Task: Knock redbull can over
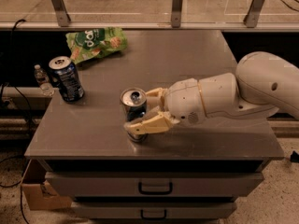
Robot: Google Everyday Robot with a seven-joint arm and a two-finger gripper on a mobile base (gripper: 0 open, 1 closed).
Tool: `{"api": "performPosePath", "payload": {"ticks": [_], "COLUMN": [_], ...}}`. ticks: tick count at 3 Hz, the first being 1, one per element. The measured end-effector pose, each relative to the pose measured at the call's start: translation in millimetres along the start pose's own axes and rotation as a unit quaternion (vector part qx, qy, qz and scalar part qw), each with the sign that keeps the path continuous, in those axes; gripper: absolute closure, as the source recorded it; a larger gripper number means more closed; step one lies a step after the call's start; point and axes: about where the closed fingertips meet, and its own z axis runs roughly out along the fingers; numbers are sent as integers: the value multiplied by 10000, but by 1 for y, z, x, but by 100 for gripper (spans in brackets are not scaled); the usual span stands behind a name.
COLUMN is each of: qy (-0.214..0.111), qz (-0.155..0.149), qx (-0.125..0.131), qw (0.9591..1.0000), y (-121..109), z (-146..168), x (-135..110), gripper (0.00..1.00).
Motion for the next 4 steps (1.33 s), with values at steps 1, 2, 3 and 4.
{"api": "performPosePath", "payload": {"ticks": [1, 2, 3, 4], "qy": [63, 526, 1422, 2322], "qz": [-121, -518, -1085, -1532], "qx": [91, 293, 505, 643], "qw": [9999, 9968, 9826, 9584], "y": [-12, -37, -59, -70], "z": [-9, -23, -29, -24], "x": [-5, -14, -17, -11], "gripper": [100, 100, 100, 100]}}
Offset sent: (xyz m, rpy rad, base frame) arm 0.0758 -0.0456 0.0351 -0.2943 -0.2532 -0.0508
